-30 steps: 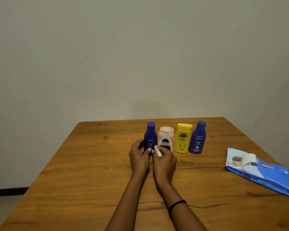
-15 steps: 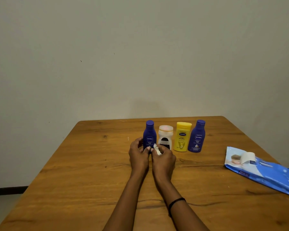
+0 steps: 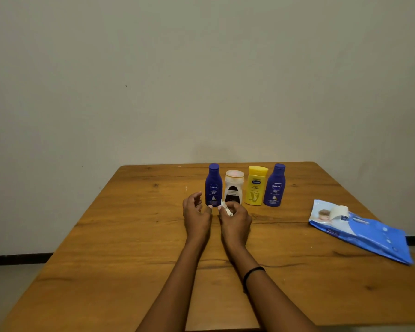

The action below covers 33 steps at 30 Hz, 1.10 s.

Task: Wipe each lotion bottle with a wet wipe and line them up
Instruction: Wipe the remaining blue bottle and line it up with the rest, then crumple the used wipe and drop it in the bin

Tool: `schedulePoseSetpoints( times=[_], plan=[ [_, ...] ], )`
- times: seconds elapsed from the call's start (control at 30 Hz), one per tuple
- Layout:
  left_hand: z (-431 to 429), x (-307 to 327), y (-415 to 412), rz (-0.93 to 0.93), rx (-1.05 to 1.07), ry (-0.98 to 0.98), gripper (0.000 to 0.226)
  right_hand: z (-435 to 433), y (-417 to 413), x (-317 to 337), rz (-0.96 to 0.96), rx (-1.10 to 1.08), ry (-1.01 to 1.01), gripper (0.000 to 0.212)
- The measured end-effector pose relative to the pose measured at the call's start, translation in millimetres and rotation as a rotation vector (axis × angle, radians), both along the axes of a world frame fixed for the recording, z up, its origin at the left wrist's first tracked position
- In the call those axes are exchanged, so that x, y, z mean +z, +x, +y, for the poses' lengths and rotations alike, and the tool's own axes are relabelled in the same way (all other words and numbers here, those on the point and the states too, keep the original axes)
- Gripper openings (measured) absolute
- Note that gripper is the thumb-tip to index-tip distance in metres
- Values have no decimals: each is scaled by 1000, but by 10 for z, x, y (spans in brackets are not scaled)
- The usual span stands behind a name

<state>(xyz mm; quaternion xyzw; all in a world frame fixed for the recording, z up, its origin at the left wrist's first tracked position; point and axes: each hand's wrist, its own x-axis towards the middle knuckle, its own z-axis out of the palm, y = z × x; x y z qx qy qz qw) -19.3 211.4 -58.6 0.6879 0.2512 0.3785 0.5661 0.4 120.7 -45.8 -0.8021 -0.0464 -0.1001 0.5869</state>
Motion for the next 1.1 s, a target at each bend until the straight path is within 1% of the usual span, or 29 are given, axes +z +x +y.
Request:
schedulePoseSetpoints(
  times=[0.2,0.33,0.43,0.63,0.73,0.8,0.93,1.0,1.1],
  plan=[
    [-300,39,-374,23,-70,7,41,-275,-299,15,29,70,23,13],
    [-499,51,-597,13,-108,2,30,-444,-476,23,46,86,40,12],
    [-618,69,-728,16,-162,-32,20,-534,-567,11,70,137,42,17],
    [-755,121,-952,31,-265,-92,27,-678,-712,53,133,320,112,28],
    [-773,135,-1126,30,-224,-70,30,-751,-842,86,153,423,181,35],
    [-745,154,-1282,18,-179,9,28,-796,-968,107,97,511,211,40],
    [-677,228,-1695,3,-69,136,22,-784,-1289,168,-83,579,149,31],
    [-629,235,-1970,-35,5,160,19,-701,-1506,189,-120,633,158,27],
    [-527,195,-2458,-106,127,134,16,-497,-1899,201,-129,736,197,25]
  ],
)
